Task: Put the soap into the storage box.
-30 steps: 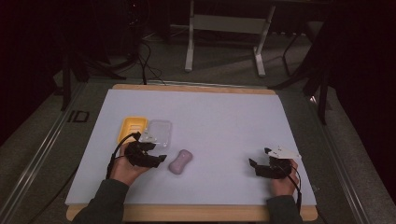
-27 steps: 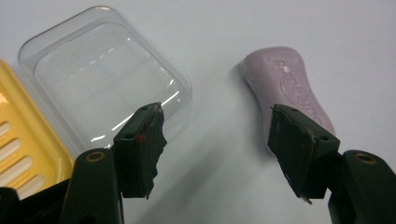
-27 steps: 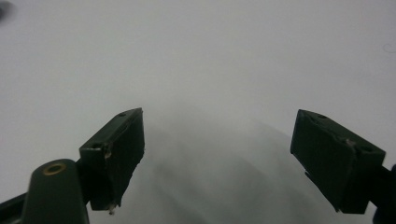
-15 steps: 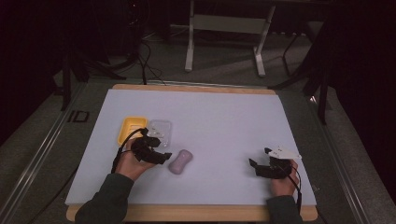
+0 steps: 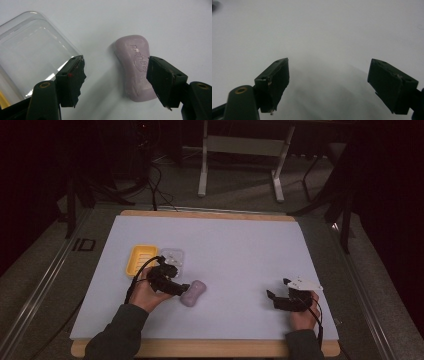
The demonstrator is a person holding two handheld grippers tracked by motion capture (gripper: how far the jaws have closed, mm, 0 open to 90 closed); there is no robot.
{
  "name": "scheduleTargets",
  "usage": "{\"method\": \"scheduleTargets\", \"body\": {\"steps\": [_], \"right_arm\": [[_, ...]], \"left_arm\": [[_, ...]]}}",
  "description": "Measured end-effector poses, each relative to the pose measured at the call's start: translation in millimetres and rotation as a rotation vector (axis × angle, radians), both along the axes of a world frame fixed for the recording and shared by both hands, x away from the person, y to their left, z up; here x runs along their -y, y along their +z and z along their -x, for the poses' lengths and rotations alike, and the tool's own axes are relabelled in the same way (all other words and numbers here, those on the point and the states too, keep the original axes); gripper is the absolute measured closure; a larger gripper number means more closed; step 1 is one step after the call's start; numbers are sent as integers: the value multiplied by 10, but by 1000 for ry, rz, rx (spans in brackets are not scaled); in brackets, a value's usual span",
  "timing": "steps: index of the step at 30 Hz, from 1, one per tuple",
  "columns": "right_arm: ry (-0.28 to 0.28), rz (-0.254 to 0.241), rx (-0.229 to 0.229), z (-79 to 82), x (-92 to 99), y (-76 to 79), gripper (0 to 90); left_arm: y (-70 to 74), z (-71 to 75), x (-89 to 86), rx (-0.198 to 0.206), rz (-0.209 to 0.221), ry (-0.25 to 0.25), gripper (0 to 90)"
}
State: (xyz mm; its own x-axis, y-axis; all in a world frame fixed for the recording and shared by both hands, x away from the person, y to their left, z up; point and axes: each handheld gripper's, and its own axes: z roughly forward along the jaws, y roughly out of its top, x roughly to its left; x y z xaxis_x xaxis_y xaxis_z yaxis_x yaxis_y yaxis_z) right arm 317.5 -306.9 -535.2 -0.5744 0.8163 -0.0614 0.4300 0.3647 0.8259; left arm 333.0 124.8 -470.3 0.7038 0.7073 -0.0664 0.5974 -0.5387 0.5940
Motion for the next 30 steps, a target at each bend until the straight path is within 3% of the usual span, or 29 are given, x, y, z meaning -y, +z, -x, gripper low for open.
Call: {"method": "scheduleTargets", "body": {"steps": [19,30], "right_arm": [[2,1,0,1,-2,0,173],[2,1,0,2,-1,0,172]], "left_arm": [[-61,-71,245,-40,-51,-29,321],[-149,-118,380,-90,-90,-34,310]]}}
